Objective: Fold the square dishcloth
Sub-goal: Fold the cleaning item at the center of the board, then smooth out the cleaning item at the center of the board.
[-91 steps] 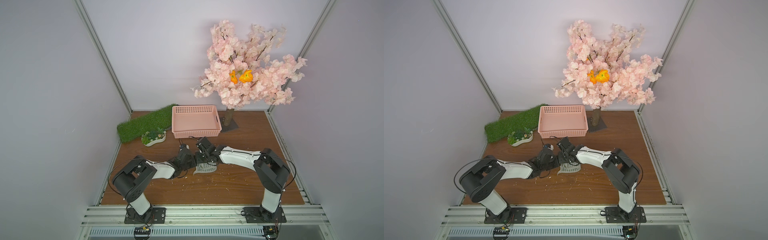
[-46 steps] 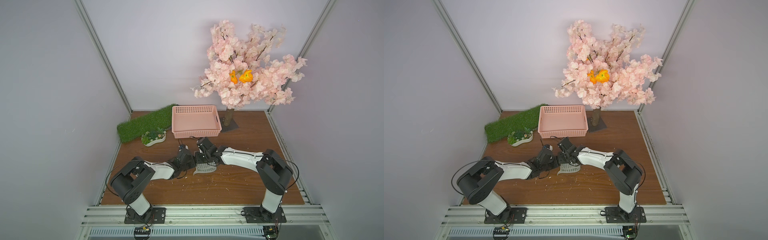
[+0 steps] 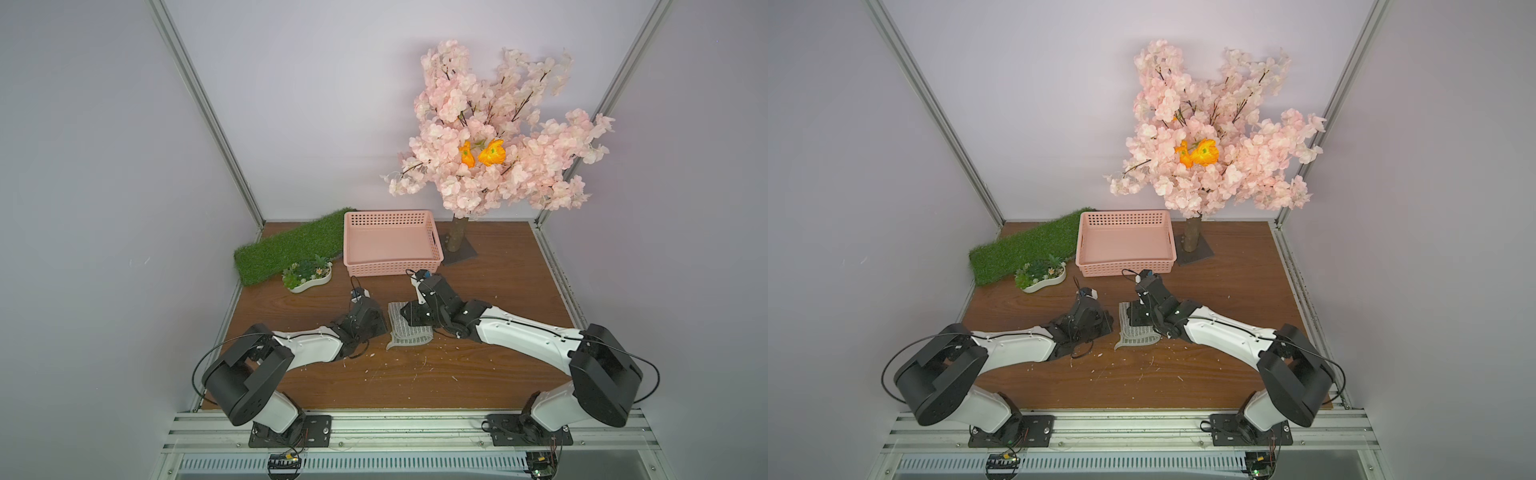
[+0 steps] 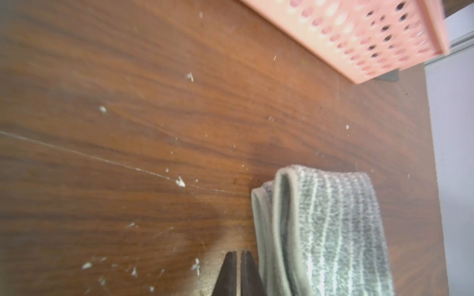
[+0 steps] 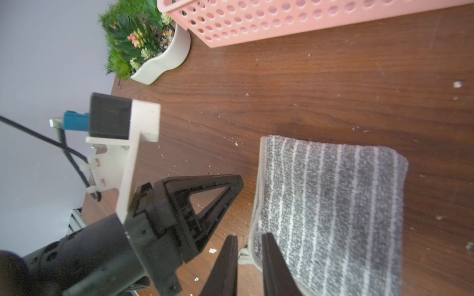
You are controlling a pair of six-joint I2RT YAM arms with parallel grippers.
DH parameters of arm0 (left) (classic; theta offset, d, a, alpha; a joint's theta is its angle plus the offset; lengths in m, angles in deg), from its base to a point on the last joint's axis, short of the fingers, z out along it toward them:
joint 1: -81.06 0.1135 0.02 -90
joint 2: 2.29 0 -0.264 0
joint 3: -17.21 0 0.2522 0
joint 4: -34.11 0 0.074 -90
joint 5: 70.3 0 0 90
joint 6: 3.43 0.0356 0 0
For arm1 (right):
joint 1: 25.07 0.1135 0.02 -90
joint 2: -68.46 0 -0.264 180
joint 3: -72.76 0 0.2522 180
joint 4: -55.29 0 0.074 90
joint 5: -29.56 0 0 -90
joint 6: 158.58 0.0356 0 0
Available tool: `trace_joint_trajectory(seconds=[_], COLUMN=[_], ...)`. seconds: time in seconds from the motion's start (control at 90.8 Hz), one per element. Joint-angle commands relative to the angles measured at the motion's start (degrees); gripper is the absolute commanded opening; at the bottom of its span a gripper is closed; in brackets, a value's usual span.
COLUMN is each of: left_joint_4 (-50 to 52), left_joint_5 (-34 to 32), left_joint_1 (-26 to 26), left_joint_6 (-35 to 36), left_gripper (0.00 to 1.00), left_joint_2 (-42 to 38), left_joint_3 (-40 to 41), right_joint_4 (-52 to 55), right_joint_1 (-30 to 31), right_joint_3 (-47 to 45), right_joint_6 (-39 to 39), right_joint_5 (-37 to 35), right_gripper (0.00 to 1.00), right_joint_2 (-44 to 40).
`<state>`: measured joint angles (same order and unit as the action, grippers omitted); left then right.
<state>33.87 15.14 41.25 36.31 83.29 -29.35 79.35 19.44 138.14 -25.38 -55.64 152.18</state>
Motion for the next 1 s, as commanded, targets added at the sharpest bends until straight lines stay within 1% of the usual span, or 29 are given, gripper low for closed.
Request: trace_joint_trajectory(seconds=[0.0,0.143,0.242,0.396,0.484,0.594,0.815,0.991], left_joint_4=[4.57,8.19,8.19,7.78,7.59,7.59,10.54,11.97], left_joint_5=[-4.43,-7.9,-6.71,-3.61,-2.05,-2.48,-6.56,-8.32], left_joint_1=[-1.29,-4.31,-6.0,-8.42,-8.61,-8.58,-8.53,-8.32], left_joint_6=[3.22,7.79,10.44,14.23,14.57,14.64,13.67,12.2], left_gripper=[0.1,0.11,0.11,0.12,0.12,0.12,0.12,0.12], left_joint_2=[-2.6,-3.66,-2.18,2.98,6.08,8.66,11.5,12.11], left_joint_3=[-1.6,-6.3,-9.79,-15.2,-16.88,-17.46,-17.38,-15.48], right_joint_4=[-6.44,-14.32,-18.75,-20.9,-23.32,-27.14,-34.94,-37.55], right_joint_1=[-2.9,-7.96,-11.13,-13.07,-13.64,-13.75,-13.76,-13.75], right_joint_3=[-5.21,-12.9,-16.94,-19.81,-20.97,-21.99,-22.37,-23.29], right_joint_6=[1.47,3.99,5.18,5.42,6.02,6.98,8.8,9.89], right_joint_5=[3.83,11.4,15.71,17.08,18.3,20.27,25.18,26.56], right_gripper=[0.17,0.16,0.16,0.16,0.16,0.16,0.16,0.15], right_joint_2=[-4.61,-9.04,-10.93,-11.32,-10.22,-7.88,-1.22,2.32])
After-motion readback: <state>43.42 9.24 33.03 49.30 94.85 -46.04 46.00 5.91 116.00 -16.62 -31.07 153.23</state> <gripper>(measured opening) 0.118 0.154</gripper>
